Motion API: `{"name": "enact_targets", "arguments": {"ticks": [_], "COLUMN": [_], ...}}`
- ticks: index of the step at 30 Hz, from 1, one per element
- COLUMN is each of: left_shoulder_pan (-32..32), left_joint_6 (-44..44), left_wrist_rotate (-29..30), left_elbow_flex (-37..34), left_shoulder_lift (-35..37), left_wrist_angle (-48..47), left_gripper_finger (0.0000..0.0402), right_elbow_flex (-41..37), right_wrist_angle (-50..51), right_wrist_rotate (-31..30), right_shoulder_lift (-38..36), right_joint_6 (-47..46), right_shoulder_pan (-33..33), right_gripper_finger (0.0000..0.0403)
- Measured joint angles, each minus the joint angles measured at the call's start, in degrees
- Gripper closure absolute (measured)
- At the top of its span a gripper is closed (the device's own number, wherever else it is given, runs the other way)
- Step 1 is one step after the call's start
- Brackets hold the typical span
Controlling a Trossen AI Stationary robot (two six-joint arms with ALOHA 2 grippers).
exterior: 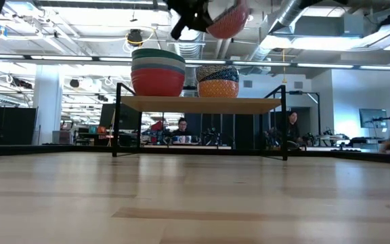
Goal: Place and stack bowls onto a shelf
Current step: Stack the blue pattern bowl on top of the red pattern bowl on the shelf
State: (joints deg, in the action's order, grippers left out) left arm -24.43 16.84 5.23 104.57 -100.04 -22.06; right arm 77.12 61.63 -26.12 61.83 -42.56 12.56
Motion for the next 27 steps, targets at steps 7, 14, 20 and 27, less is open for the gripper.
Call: {"name": "enact_targets", "arguments": {"ticks": [7, 14, 20, 27], "left_shoulder_pan": [-6.9, -9.0, -8.6, -9.0], "left_joint_6": [-1.8, -3.7, -5.3, -8.7], "left_wrist_rotate": [-1.4, -3.1, -2.8, -3.1], "left_elbow_flex": [0.0, 0.0, 1.0, 1.7], "left_shoulder_lift": [-0.9, -3.4, -6.0, -6.1], "left_wrist_angle": [-6.3, -6.3, -7.2, -9.0], "left_gripper_finger": [0.0401, 0.0401, 0.0401, 0.0391], "right_elbow_flex": [0.0, 0.0, 0.0, 0.0], "right_wrist_angle": [0.1, -0.5, -0.1, 0.3], "right_wrist_rotate": [0.9, 5.4, 8.6, 9.0], "right_shoulder_lift": [-2.4, -2.9, -2.6, -2.6], "right_joint_6": [4.5, 9.3, 10.4, 11.9], "right_shoulder_pan": [-6.7, -14.1, -18.1, -19.5], "right_gripper_finger": [0.0227, 0.0227, 0.0227, 0.0227]}}
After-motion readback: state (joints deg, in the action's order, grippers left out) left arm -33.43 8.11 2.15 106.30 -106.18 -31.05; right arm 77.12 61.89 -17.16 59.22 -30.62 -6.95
